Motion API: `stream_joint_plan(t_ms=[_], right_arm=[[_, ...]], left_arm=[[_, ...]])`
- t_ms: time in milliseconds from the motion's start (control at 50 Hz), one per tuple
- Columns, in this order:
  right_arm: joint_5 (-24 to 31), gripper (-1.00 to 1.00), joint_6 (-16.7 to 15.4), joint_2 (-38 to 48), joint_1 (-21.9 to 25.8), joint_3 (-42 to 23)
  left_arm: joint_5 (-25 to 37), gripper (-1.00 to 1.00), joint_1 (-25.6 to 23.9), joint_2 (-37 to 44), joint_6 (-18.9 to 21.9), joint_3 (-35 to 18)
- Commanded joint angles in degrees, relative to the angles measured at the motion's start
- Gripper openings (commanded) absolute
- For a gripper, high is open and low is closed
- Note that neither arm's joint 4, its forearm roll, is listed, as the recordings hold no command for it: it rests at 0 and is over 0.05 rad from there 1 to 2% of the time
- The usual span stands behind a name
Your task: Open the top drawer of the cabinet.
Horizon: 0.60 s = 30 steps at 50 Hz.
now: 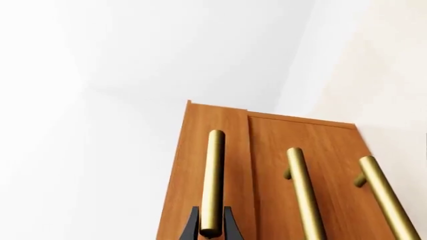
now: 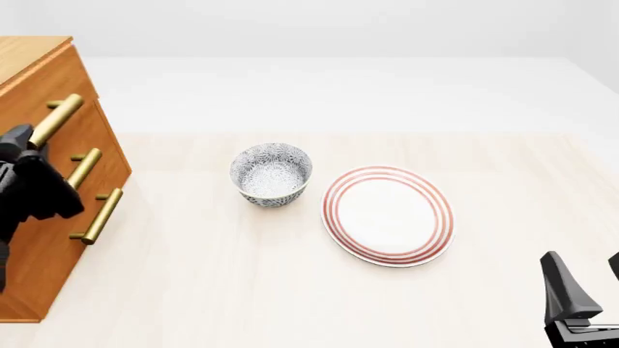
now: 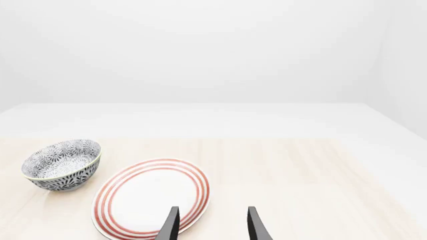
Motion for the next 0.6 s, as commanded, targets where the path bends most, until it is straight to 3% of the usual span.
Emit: stream_joint_plan(t_ms=[20,600], right_arm=[[-0.04,1.0,-0.01,0.0,-0.01,0.03],[-0.04,1.0,-0.01,0.01,-0.01,0.03]], left_arm=[[0.38,-1.0,-1.24,-0.59,2.12,3.32],[0.37,-1.0,-6.47,-2.32,4.01,4.48]])
